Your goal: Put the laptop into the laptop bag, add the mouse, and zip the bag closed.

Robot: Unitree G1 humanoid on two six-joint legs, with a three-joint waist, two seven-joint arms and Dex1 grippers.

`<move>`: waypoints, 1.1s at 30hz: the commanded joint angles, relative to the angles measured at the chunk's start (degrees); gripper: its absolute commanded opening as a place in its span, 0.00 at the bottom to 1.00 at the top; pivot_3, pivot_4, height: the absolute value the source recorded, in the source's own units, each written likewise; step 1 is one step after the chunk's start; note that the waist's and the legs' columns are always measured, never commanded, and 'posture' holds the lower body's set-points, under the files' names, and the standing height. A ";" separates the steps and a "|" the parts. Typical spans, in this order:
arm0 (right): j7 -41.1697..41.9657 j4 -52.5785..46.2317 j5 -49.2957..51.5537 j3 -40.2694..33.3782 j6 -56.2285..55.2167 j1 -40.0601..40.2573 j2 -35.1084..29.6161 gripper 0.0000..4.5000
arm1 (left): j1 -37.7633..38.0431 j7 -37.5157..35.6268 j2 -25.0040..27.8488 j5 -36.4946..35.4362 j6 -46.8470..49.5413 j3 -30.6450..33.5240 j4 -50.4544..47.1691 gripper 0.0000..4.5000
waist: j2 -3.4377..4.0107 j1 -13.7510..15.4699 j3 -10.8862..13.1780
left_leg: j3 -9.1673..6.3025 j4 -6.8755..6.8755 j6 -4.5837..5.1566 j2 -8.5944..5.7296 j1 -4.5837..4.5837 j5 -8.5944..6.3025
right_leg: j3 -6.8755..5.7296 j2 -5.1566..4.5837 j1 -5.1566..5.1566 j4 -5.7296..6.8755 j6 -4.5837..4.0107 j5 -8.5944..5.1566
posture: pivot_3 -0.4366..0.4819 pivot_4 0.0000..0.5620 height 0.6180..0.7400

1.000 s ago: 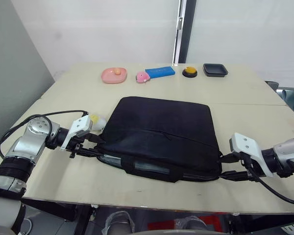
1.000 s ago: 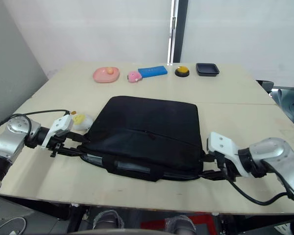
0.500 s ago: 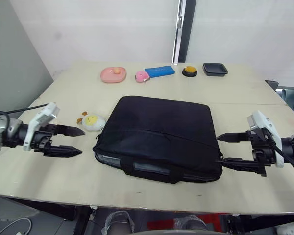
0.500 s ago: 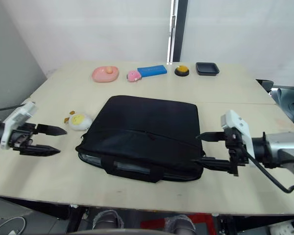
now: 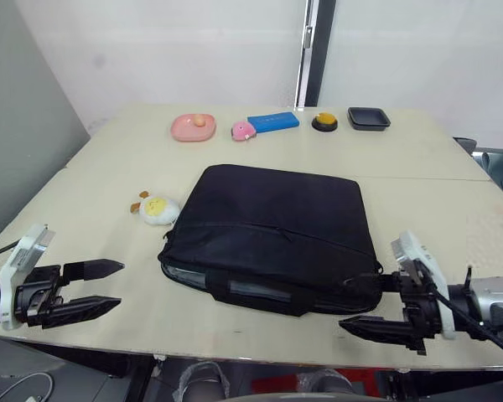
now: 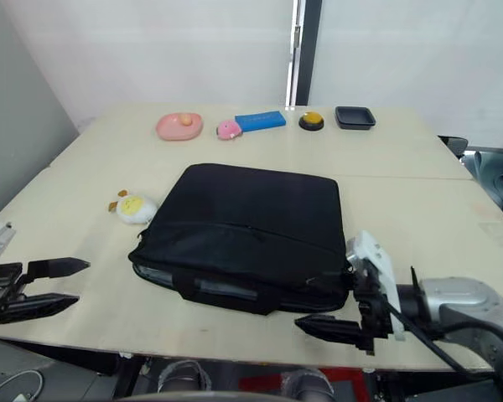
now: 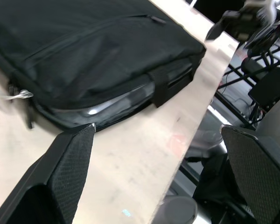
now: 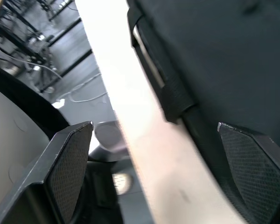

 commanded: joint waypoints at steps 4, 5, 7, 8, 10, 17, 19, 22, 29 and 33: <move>-2.27 1.61 -6.19 10.63 -1.63 -0.47 2.51 1.00 | -0.05 0.93 0.86 -1.09 2.74 3.31 -6.61 1.00 | -0.05 -0.13 -0.04 | -0.02 0.00 0.00 0.00 -0.04 0.00 | -0.01 0.00 -0.02 0.01 0.04 -0.01 | 0.48 0.27 1.00; -2.26 1.68 -6.19 10.89 -1.87 -0.68 2.95 1.00 | 0.18 0.71 0.94 -0.89 2.66 3.67 -7.41 1.00 | -0.05 -0.19 -0.04 | -0.02 0.00 -0.01 0.00 -0.07 0.00 | -0.01 0.01 -0.03 -0.03 0.04 -0.01 | 0.48 0.27 1.00; -2.94 2.20 -6.59 11.68 -1.86 -1.65 3.98 1.00 | -0.25 0.68 0.94 -1.82 3.23 4.68 -9.03 1.00 | -0.05 -0.38 -0.04 | 0.00 -0.08 -0.02 0.00 -0.06 -0.01 | -0.02 0.01 -0.04 -0.07 0.05 -0.01 | 0.48 0.27 1.00; -3.35 2.53 -6.79 12.13 -1.83 -2.19 4.54 1.00 | -0.53 0.52 0.95 -2.21 3.37 5.04 -9.84 1.00 | -0.05 -0.50 -0.04 | 0.00 -0.10 -0.01 0.00 -0.05 -0.01 | -0.02 0.02 -0.04 -0.07 0.05 -0.01 | 0.48 0.27 1.00; -3.81 3.04 -7.29 12.75 -2.01 -3.00 5.43 1.00 | -1.08 0.39 0.91 -2.56 3.56 5.20 -10.89 1.00 | -0.05 -0.53 -0.04 | 0.00 -0.11 -0.01 0.01 -0.03 0.00 | -0.02 0.03 -0.04 -0.05 0.05 -0.01 | 0.48 0.27 1.00; -5.59 2.31 -4.93 10.83 -1.24 -4.18 7.47 1.00 | -3.25 -0.06 0.72 -1.59 2.90 3.21 -10.86 1.00 | -0.04 -0.54 -0.05 | 0.00 -0.10 -0.01 0.00 0.00 0.00 | -0.01 0.03 -0.02 -0.02 0.04 0.00 | 0.48 0.27 1.00; -6.14 1.61 -4.33 10.83 -1.01 -4.06 7.64 1.00 | -3.91 -0.10 0.71 -1.23 2.74 2.23 -10.56 1.00 | -0.04 -0.53 -0.05 | 0.00 -0.10 0.00 0.00 -0.01 0.00 | -0.01 0.03 -0.02 -0.03 0.04 0.00 | 0.48 0.27 1.00; -8.91 0.80 -2.95 12.11 0.18 -4.11 9.55 1.00 | -5.89 0.16 0.71 -0.76 2.68 -0.11 -10.04 1.00 | -0.04 -0.47 -0.05 | -0.01 -0.09 0.00 0.00 0.01 0.01 | -0.02 0.03 -0.01 0.01 0.03 0.00 | 0.48 0.27 1.00; -12.95 0.06 -2.66 15.48 1.50 -5.95 12.59 1.00 | -11.50 0.67 0.31 0.34 2.69 -5.56 -8.49 1.00 | -0.03 -0.44 -0.09 | -0.02 0.01 0.00 0.00 0.02 0.01 | -0.01 0.03 0.00 0.12 0.03 0.01 | 0.48 0.27 1.00; -13.57 -1.68 4.31 12.41 2.38 -5.77 13.03 1.00 | -13.90 0.61 0.27 0.69 2.66 -7.38 -7.20 1.00 | -0.02 -0.35 -0.10 | -0.02 0.05 -0.01 0.00 0.01 0.01 | 0.00 0.03 -0.01 0.15 0.03 0.01 | 0.48 0.27 1.00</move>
